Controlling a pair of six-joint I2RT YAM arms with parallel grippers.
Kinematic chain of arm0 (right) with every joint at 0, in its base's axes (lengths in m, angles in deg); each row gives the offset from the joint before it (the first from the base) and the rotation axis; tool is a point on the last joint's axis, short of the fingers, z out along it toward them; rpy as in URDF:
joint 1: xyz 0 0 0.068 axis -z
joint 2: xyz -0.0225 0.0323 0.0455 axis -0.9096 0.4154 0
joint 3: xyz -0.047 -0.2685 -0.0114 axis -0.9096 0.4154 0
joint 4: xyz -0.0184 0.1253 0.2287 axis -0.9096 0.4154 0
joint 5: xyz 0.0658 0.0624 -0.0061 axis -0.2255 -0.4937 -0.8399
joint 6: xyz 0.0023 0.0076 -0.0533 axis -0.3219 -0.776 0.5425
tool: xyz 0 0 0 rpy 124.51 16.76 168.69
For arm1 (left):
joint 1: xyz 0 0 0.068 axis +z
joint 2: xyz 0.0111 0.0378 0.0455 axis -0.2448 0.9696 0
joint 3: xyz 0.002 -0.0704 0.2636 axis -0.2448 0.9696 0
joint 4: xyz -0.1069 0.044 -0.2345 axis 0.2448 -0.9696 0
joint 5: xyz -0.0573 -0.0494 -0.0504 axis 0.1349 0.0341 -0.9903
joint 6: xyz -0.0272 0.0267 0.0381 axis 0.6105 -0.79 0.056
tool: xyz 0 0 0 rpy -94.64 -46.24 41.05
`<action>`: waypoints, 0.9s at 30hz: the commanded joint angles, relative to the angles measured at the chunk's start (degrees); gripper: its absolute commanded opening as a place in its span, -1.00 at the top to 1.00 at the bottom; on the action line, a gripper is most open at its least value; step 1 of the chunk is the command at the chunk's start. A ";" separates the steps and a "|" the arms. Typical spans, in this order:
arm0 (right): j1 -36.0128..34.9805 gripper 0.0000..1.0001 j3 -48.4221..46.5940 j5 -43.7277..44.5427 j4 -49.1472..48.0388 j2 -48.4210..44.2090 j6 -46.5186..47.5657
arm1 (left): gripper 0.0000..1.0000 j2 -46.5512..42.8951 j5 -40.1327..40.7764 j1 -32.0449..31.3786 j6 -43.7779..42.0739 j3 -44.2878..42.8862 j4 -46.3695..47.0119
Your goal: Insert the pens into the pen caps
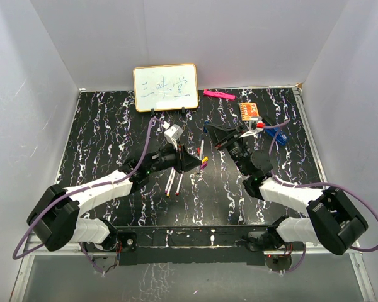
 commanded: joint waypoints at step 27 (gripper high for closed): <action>-0.04 1.00 1.19 -1.96 -3.85 0.77 -0.98 | 1.00 -1.00 2.83 -1.14 -1.54 0.06 3.19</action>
